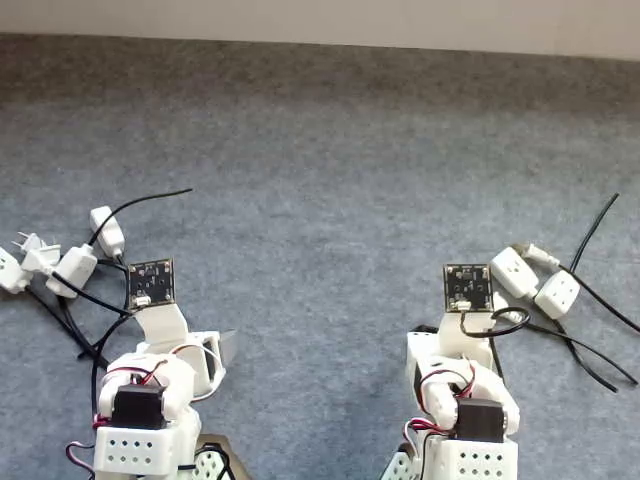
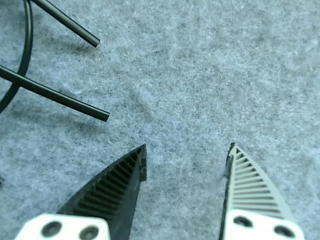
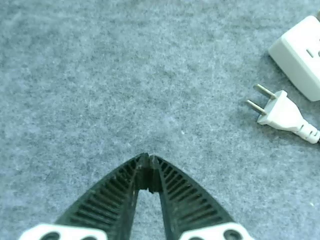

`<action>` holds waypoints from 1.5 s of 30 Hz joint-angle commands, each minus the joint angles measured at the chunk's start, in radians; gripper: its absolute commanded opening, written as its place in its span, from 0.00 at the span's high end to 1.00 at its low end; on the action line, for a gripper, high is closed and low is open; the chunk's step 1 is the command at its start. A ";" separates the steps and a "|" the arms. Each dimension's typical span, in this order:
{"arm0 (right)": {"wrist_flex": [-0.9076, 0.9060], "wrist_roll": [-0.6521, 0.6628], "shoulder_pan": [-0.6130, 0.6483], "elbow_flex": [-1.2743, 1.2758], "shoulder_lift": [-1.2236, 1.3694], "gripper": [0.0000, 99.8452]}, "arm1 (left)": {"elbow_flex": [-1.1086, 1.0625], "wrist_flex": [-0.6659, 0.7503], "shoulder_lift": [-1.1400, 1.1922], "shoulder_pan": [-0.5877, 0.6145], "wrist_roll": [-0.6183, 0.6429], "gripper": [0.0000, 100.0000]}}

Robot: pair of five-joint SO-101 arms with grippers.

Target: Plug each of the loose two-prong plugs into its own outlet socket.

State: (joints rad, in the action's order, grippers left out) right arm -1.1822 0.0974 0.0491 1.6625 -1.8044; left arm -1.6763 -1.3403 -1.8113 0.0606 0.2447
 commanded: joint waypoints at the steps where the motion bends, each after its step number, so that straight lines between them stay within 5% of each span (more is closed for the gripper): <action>1: -0.005 0.006 0.001 0.130 0.004 0.99 | -0.019 -0.005 -0.004 0.007 0.002 0.74; 30: 0.002 0.008 0.110 0.130 0.004 0.99 | -0.019 -0.005 -0.004 0.007 0.002 0.74; 38: 0.334 0.003 -0.154 -0.131 -0.030 0.99 | -0.019 -0.005 -0.004 0.007 0.002 0.74; 45: 0.315 -0.052 -0.499 -0.552 0.120 0.99 | -0.019 -0.005 -0.004 0.007 0.002 0.74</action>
State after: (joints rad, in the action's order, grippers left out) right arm -0.8677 0.0545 -0.3191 1.2774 -1.7814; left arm -1.6763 -1.3403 -1.8113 0.0606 0.2447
